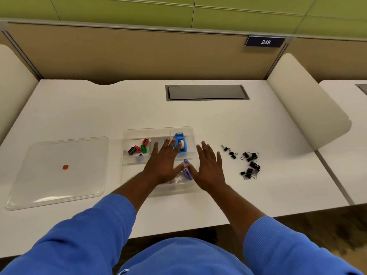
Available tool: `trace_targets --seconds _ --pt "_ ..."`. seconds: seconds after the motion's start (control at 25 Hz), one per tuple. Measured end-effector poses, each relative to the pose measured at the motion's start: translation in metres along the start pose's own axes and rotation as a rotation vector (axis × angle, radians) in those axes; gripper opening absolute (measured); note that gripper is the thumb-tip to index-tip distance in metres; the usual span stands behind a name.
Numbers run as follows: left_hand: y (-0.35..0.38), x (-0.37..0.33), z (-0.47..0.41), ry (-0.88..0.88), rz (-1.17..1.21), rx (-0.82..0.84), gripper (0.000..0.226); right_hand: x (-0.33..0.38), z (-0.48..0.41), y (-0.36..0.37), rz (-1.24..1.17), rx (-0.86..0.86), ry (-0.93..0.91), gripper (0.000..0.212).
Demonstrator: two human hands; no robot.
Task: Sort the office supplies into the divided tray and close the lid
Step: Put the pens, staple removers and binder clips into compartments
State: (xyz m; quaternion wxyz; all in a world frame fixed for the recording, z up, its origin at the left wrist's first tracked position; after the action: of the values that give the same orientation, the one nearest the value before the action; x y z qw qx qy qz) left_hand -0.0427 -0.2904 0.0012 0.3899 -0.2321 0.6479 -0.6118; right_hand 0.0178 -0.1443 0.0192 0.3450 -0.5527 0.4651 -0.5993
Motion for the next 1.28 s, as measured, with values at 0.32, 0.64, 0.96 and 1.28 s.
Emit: trace_targets --seconds 0.32,0.64,0.96,1.28 --pt "0.006 -0.094 -0.068 0.103 0.089 -0.037 0.084 -0.1 -0.017 -0.031 -0.041 -0.024 0.065 0.078" --pt "0.041 -0.172 -0.118 0.136 0.152 0.002 0.077 -0.203 -0.03 -0.044 -0.132 0.023 0.111 0.07" --pt "0.073 -0.237 -0.139 0.189 0.196 0.014 0.074 -0.268 -0.02 -0.067 -0.243 -0.021 0.055 0.044" --pt "0.078 -0.262 -0.152 0.158 0.173 0.009 0.038 -0.286 -0.014 -0.061 -0.263 -0.002 0.045 0.014"
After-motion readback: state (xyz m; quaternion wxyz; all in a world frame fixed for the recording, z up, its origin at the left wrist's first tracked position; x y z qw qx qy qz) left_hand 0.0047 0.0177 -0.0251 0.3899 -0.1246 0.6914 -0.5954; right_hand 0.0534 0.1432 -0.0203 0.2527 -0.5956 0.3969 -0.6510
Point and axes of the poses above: each hand's wrist, its own z-axis away from the middle knuckle, its own y-axis out of the palm, x = y × z, the point moved 10 cm from there along -z, towards the middle knuckle, and after that the axes turned 6 degrees about y, right-handed, at the moved point
